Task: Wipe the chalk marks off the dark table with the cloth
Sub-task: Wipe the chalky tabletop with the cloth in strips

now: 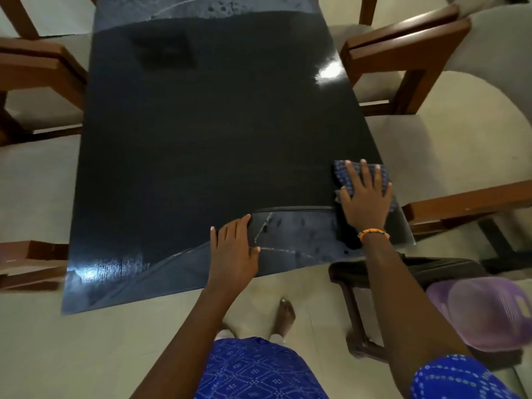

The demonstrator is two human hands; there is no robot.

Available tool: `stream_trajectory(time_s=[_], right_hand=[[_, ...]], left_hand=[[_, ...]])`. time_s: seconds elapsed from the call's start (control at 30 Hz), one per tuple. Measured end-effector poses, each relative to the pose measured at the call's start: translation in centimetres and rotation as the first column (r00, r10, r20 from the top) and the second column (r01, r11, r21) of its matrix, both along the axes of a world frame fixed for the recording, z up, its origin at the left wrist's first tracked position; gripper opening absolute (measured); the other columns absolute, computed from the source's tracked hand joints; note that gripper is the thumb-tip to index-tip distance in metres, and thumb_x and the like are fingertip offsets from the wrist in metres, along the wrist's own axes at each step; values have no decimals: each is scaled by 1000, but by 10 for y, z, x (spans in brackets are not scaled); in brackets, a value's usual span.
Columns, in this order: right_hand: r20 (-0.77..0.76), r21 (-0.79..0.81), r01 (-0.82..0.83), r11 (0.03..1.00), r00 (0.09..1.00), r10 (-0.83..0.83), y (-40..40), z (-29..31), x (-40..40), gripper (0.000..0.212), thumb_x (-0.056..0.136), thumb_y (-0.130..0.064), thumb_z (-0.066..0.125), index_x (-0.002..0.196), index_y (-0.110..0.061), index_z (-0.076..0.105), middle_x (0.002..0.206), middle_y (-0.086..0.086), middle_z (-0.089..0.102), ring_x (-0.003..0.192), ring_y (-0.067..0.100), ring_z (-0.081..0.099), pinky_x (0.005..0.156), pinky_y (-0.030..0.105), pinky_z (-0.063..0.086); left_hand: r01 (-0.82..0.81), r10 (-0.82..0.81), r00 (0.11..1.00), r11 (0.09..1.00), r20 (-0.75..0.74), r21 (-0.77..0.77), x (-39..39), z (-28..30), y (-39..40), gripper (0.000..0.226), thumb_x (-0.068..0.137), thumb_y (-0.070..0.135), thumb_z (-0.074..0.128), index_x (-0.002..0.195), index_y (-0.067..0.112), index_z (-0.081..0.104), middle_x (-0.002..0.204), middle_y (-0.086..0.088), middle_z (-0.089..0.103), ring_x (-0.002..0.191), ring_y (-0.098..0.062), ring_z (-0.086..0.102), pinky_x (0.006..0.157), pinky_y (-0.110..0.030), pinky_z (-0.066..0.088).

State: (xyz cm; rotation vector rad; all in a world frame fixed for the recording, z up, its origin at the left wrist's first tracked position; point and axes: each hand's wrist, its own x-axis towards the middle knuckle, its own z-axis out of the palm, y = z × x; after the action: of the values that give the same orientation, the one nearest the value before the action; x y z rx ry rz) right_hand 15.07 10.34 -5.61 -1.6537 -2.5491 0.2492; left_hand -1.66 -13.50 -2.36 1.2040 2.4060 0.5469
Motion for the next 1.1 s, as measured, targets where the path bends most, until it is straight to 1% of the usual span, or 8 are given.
stream_trajectory(time_s=[0.13,0.27,0.47,0.6,0.77,0.93,1.0,1.1], right_hand=[[1,-13,148,989,989,-148,8,0,25,62,92,-39,44,149,-33,18,160,3,13,147,31,5,114,61,8],[-29,-42,285,957,958,-287,-20,1,-5,64,93,-40,42,150,-31,14,160,6,9,147,32,0,113,62,3],[-62,-65,-115,991,992,111,-108,4,-109,67,87,-39,42,148,-35,15,160,3,6,148,28,-2,113,59,-3],[-86,-110,-481,870,877,473,-164,1,-150,65,90,-43,43,148,-33,17,161,3,6,148,28,-4,113,59,-5],[-129,-53,-623,781,780,613,-147,-3,-119,61,88,-41,47,145,-36,28,158,-3,19,148,24,7,116,54,0],[-80,26,-453,891,888,453,-90,-3,-47,65,82,-40,49,144,-37,31,156,-4,25,147,24,15,115,54,12],[-33,26,-360,933,932,360,-61,-5,-11,67,83,-42,51,145,-36,27,158,-2,22,147,25,14,115,56,14],[5,27,-217,976,976,217,-22,-6,42,68,84,-43,50,147,-35,24,158,1,21,146,27,13,113,59,15]], left_hand=[[21,-21,999,1000,26,8,2,-5,-7,76,82,31,64,144,21,19,148,-6,31,139,-23,24,114,-40,-5],[35,-36,998,999,44,35,1,-4,-16,99,74,37,72,146,23,6,151,-8,26,142,-25,18,111,-36,-9],[-28,26,999,998,27,56,-3,-1,-34,111,69,33,77,147,19,-1,152,-10,24,143,-25,15,114,-40,-2],[-143,141,989,988,39,65,-6,-1,-48,115,68,33,79,146,14,-3,153,-13,19,143,-26,12,113,-38,-4],[-92,92,996,996,20,18,8,-2,-45,115,69,37,77,145,14,-6,155,-14,14,144,-27,7,115,-40,-3],[86,-88,995,995,-46,-41,41,0,-11,119,68,42,75,144,19,-14,156,-6,9,144,-22,5,114,-40,-8],[133,-137,988,989,-72,-62,56,-1,2,120,70,45,73,142,22,-20,155,-5,13,144,-21,7,112,-38,-13],[129,-137,984,989,-111,-73,72,-2,15,117,70,45,73,145,22,-14,150,-4,26,140,-21,21,112,-38,-11]])
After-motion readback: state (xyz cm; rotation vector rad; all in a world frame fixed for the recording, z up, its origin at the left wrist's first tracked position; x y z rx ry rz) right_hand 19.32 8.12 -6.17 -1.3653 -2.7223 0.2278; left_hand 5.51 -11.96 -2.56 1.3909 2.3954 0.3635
